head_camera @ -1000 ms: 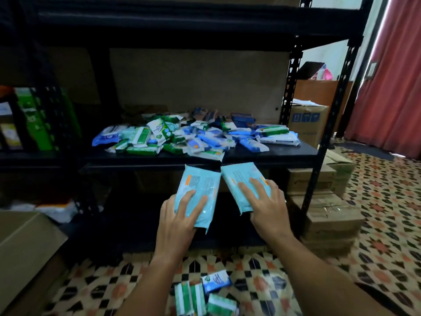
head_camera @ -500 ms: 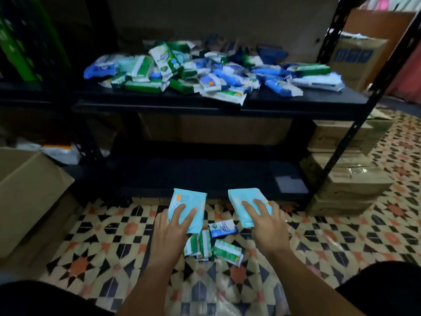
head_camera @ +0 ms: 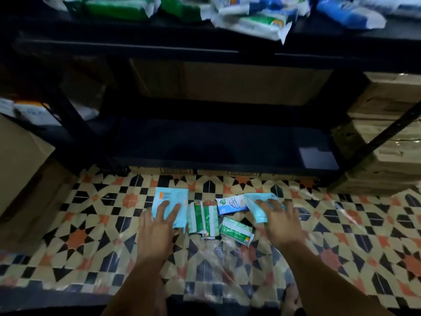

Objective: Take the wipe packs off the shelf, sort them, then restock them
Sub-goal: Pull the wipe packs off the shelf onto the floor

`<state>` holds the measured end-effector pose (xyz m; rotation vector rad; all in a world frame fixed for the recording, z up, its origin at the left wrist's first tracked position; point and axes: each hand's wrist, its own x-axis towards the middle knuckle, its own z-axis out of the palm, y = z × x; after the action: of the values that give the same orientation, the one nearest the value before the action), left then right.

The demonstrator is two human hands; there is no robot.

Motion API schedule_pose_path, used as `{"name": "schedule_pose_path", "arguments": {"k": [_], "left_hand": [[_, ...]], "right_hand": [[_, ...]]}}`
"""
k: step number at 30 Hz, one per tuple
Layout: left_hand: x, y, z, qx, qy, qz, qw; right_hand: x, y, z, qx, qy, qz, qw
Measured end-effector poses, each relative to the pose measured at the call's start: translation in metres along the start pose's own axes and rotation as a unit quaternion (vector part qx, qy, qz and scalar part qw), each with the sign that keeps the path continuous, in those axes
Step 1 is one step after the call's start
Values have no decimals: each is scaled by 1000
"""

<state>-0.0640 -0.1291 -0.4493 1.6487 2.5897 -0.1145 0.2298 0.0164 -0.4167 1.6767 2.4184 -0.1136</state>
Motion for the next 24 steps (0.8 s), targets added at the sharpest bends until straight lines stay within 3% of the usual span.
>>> {"name": "schedule_pose_path", "arguments": {"k": [4, 6, 10, 12, 18, 24], "left_hand": [[11, -4, 12, -9, -1, -15, 1000], [14, 1, 18, -7, -49, -29, 998], [13, 5, 39, 12, -187, -4, 982], [11, 9, 39, -6, -205, -8, 979], [19, 19, 18, -57, -227, 13, 972], [38, 32, -30, -117, -134, 51, 983]], "right_hand": [[8, -3, 7, 0, 3, 12, 1000], [7, -4, 11, -1, -15, 19, 1000], [3, -3, 28, 1, -188, -3, 982], [1, -3, 34, 16, -216, -2, 976], [3, -5, 22, 46, -202, 24, 978], [7, -7, -18, 55, -116, 13, 992]]}}
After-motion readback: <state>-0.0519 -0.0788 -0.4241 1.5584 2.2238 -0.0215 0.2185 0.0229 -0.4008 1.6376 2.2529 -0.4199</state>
